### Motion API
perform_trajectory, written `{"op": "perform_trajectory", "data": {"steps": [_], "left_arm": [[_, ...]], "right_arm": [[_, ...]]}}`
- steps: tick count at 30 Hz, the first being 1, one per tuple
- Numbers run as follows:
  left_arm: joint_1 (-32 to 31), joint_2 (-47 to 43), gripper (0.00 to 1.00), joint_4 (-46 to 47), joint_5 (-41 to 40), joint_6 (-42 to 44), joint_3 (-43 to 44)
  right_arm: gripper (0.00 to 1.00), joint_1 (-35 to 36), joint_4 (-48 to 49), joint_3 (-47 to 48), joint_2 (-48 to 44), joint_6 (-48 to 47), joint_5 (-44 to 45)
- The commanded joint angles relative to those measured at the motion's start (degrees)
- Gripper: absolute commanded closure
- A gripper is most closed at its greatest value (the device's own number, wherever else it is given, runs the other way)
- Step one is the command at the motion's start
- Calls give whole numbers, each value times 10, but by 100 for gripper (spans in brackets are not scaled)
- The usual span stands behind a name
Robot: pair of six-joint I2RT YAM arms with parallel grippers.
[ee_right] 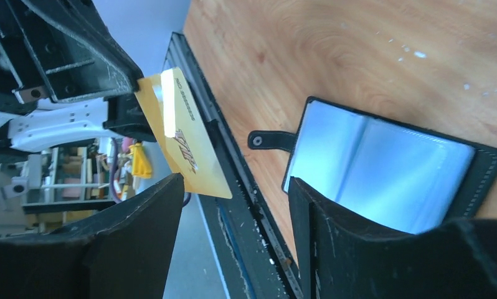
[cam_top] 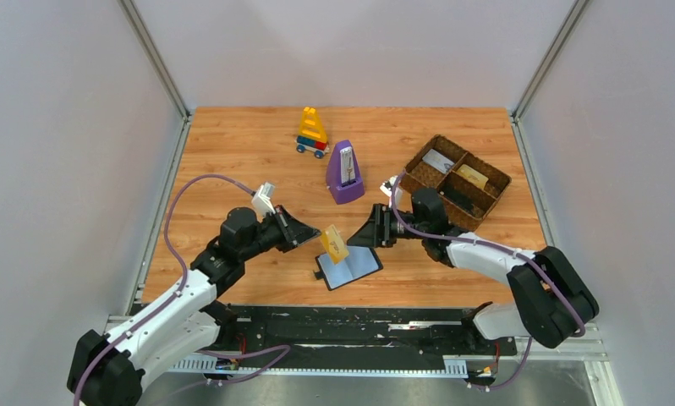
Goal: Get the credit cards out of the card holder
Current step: Remove the credit card from the card holder, then place the credit card in the storage box.
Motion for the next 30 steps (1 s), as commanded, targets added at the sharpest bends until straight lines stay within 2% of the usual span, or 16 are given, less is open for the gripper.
{"op": "perform_trajectory", "data": {"steps": [1,8,10,14,16,17,19,20,25,27,30], "left_arm": [[4,-37,100,70,-2,-43,-16],[4,-52,100,127,-4,-69,-43],[4,-51,100,129,-5,-69,-43],[4,-44,100,129,-4,-63,-44],[4,-38,100,128,2,-53,-42],[4,-36,98,127,14,-40,-39],[4,-27,90,111,38,-11,-26],[4,-21,82,99,47,0,-18],[4,-9,49,-54,82,108,53],[4,-7,40,-90,93,138,72],[4,2,33,-118,115,166,88]], "right_arm": [[36,1,163,-32,11,91,-65],[40,25,198,-22,33,123,-63],[46,27,217,-26,37,137,-66],[83,26,215,-18,33,129,-77],[96,24,186,-10,27,106,-86],[99,21,171,-5,23,93,-95],[100,15,131,4,16,63,-114],[100,13,110,9,11,46,-126],[100,11,7,33,-23,-41,-167],[100,11,-28,43,-30,-74,-193],[100,11,-66,56,-40,-105,-228]]}}
